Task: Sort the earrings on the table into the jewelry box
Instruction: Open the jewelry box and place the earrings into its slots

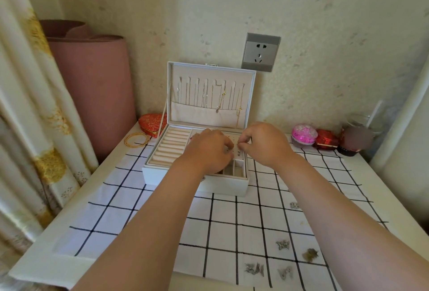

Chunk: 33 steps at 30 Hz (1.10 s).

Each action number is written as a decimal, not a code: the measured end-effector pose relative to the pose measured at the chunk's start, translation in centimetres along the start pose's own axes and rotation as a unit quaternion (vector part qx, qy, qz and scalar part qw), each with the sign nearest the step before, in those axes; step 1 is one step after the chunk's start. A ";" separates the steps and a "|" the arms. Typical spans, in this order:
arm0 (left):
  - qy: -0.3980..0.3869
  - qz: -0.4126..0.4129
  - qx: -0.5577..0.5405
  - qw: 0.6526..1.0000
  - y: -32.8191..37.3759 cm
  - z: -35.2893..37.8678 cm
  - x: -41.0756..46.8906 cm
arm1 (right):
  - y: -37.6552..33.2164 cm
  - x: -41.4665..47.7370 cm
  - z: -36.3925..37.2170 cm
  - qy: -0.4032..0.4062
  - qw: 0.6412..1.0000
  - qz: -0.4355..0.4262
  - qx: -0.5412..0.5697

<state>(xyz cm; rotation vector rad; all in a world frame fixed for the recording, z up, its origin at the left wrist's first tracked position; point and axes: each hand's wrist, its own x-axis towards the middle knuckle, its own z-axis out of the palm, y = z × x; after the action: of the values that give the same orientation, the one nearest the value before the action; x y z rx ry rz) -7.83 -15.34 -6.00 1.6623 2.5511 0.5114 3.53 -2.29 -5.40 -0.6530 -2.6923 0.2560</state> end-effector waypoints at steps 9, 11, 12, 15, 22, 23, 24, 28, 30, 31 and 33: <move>-0.004 0.000 0.016 1.000 0.1 0.1 0.1 | 1.3 0.0 -0.6 -0.077 0.993 0.004 0.087; -0.002 -0.006 0.030 1.000 0.3 0.0 0.2 | 1.6 -0.3 -0.9 -0.085 0.991 0.006 0.101; 0.002 -0.010 0.039 0.999 0.4 0.0 0.2 | 1.8 -0.5 -1.1 -0.077 0.990 0.014 0.115; 0.026 -0.022 0.050 0.998 1.1 -0.2 0.1 | 3.0 -1.4 -1.8 -0.045 0.985 0.047 0.159; 0.074 0.064 -0.057 0.994 6.3 0.0 -0.2 | 7.3 -6.1 -3.3 -0.113 0.984 0.103 0.094; 0.058 0.073 -0.071 0.993 7.2 0.4 -0.3 | 7.7 -6.8 -3.4 -0.140 0.981 0.111 0.078; 0.038 0.078 -0.075 0.993 8.1 0.9 -0.4 | 8.2 -7.4 -3.5 -0.163 0.978 0.116 0.061; -0.050 0.084 -0.050 0.994 10.7 3.4 -0.3 | 9.2 -9.1 -3.9 -0.210 0.967 0.145 0.030; -0.082 0.078 -0.031 0.993 11.5 4.6 -0.2 | 9.4 -9.8 -3.9 -0.211 0.964 0.155 0.038; -0.094 0.072 -0.022 0.993 11.8 5.1 -0.2 | 9.5 -10.0 -3.8 -0.208 0.964 0.159 0.043; -0.102 0.059 -0.001 0.993 12.4 5.9 -0.2 | 9.5 -10.2 -3.6 -0.200 0.965 0.164 0.049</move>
<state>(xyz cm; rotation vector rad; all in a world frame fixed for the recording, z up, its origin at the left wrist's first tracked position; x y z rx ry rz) 4.46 -9.58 -7.90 1.7718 2.3191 0.3292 17.25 1.57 -7.58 -1.1210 -2.9053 0.6659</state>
